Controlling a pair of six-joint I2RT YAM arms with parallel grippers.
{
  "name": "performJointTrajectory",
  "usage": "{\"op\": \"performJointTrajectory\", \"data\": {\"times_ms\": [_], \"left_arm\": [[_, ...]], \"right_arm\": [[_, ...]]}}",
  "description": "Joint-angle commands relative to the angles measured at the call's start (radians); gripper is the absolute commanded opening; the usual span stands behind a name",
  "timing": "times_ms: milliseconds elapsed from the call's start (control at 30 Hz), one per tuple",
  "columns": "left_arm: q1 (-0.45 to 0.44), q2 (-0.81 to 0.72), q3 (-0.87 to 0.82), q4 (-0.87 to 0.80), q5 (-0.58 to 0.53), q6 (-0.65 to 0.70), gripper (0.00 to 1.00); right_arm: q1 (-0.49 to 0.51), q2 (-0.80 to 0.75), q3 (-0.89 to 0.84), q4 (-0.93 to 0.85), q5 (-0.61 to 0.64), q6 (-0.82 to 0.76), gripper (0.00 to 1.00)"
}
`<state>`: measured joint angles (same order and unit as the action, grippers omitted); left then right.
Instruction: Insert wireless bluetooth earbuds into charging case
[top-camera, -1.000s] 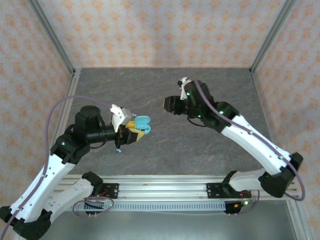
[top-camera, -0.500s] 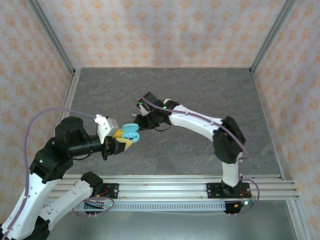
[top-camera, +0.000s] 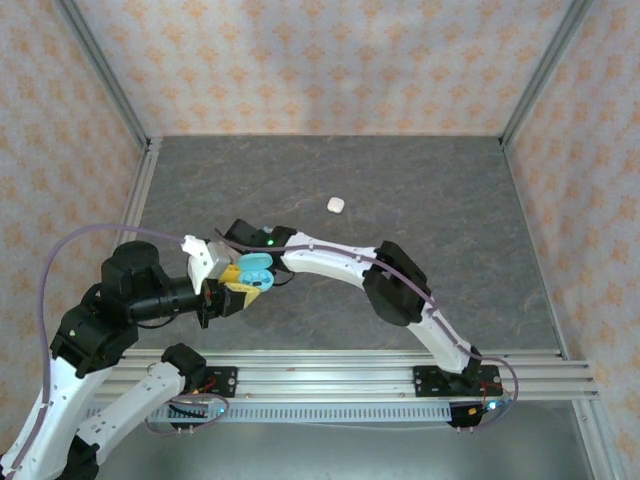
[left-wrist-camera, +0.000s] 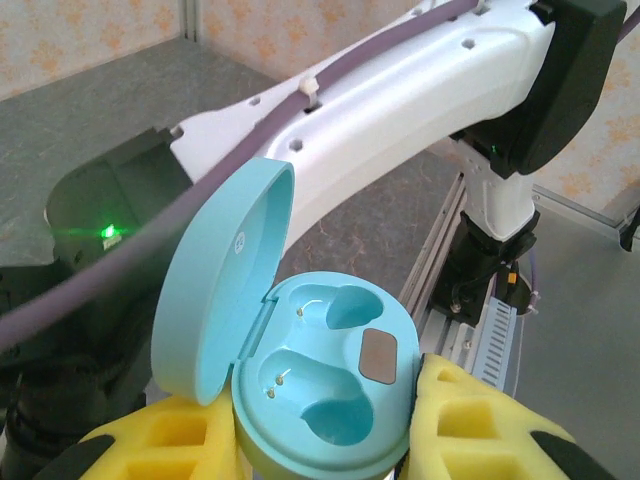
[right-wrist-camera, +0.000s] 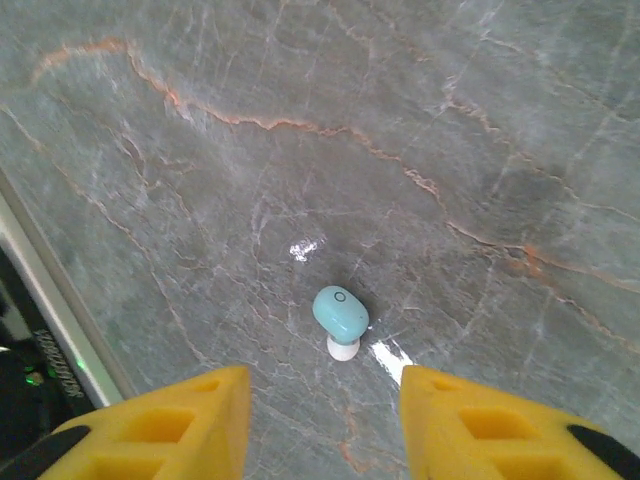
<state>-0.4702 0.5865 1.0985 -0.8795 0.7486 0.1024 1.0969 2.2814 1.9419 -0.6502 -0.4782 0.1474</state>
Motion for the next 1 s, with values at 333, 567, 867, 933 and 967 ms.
{"op": "performJointTrajectory", "data": {"times_ms": [333,567,867,933,967], "left_arm": [[0.007,-0.028,0.022,-0.018,-0.025,-0.014,0.2],[0.007,-0.03,0.013,-0.021,-0.032,-0.005,0.2],[0.008,-0.029,0.006,-0.016,-0.045,-0.004,0.2],[0.007,-0.03,0.004,-0.012,-0.045,-0.006,0.2],[0.007,-0.03,0.002,-0.013,-0.045,-0.007,0.2]], "right_arm": [[0.047,0.164,0.231,-0.181,0.126,-0.147,0.47],[0.054,0.2,0.251,-0.199,0.138,-0.188,0.47],[0.061,0.237,0.26,-0.225,0.192,-0.206,0.45],[0.062,0.242,0.258,-0.228,0.214,-0.198,0.42],[0.061,0.242,0.258,-0.229,0.221,-0.195,0.4]]}}
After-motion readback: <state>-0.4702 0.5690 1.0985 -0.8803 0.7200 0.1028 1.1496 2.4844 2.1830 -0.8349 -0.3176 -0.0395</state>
